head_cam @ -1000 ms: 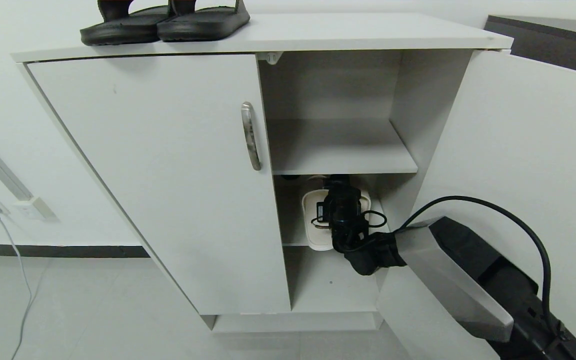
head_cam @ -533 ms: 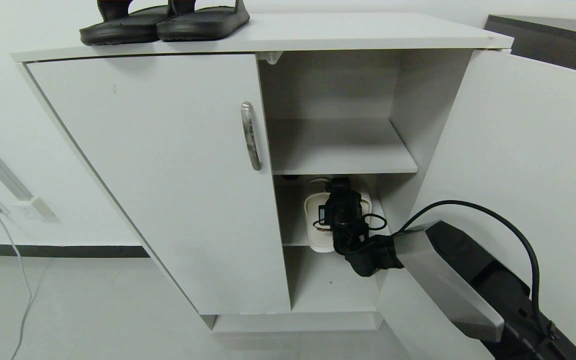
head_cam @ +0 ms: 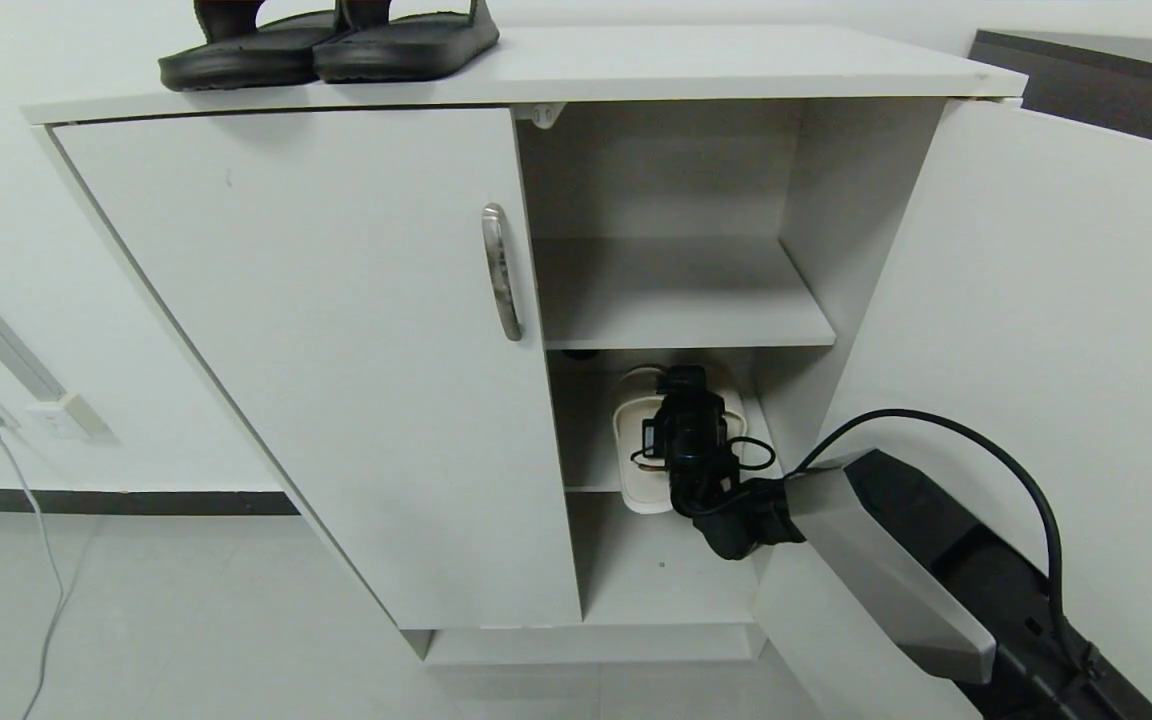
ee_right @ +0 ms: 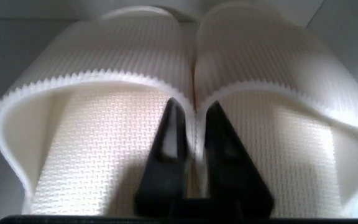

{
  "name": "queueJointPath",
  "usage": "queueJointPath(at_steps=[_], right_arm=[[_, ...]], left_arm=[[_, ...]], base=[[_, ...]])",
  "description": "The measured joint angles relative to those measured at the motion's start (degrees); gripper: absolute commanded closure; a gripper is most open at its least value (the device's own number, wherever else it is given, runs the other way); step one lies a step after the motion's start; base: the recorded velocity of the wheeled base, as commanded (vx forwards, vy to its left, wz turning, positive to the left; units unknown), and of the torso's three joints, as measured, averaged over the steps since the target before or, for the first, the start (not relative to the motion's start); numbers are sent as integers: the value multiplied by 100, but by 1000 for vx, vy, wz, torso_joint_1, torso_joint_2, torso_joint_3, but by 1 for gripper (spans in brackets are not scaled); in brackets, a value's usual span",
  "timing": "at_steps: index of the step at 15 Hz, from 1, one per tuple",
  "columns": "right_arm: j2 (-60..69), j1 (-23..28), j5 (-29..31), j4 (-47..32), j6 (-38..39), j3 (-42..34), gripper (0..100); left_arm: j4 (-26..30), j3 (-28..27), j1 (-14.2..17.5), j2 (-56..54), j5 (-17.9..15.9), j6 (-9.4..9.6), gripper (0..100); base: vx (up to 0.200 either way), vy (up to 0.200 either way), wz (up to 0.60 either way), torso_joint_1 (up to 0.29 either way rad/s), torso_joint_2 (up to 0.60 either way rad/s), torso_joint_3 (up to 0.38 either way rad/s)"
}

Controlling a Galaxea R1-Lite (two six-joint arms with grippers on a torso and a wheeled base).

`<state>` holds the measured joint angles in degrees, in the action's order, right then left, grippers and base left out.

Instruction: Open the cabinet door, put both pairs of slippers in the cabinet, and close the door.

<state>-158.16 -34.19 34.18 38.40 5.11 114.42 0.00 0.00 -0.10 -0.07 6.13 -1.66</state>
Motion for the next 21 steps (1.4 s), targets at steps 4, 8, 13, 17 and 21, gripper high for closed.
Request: queueJointPath(at_steps=[4,8,13,17,21], right_arm=[[22,0,22,44,-2,-141,0],[308,-117,57,479,-13,-965,0],[1342,-461,183,1387,-33,-3127,0],[2487,-902,262,2581,13,-5613,0],[3189,-1285,307,3547,17,-6840,0]], left_arm=[[0,0,0,0,2,0,100],[0,0,0,0,0,0,100],[0,0,0,0,-17,2,100],[0,0,0,0,-20,10,100],[0,0,0,0,-20,2,100]], base=[[0,0,0,0,0,0],[0,0,0,0,0,0],[0,0,0,0,0,0],[0,0,0,0,0,0],[0,0,0,0,0,0]])
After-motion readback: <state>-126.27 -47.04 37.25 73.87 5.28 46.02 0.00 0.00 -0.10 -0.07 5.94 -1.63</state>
